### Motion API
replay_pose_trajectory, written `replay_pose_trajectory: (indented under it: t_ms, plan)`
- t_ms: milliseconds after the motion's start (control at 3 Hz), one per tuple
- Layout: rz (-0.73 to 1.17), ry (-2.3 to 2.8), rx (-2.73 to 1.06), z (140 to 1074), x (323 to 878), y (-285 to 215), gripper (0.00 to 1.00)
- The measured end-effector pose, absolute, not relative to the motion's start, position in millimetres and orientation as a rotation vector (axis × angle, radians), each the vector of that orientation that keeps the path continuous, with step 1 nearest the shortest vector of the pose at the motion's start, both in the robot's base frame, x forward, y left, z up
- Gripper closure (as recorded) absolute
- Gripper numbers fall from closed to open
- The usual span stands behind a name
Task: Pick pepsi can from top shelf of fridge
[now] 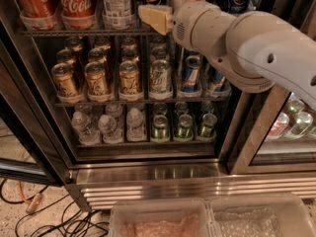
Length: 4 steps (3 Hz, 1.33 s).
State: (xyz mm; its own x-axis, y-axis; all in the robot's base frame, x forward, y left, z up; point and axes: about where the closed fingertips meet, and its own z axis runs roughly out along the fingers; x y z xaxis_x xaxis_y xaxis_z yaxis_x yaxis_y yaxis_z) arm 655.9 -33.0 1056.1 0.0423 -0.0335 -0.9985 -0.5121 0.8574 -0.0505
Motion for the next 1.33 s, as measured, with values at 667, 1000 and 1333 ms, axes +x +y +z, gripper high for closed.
replay_pose_trajectory:
  t_ms: [667, 1000, 1333]
  plan:
    - [0.356, 1.502, -0.424, 1052.9, 665.2, -39.3, 0.29]
    - [0.355, 1.494, -0.402, 1056.0, 675.3, -37.6, 0.29]
    - [0.358, 1.489, -0.398, 1058.3, 678.7, -34.7, 0.29]
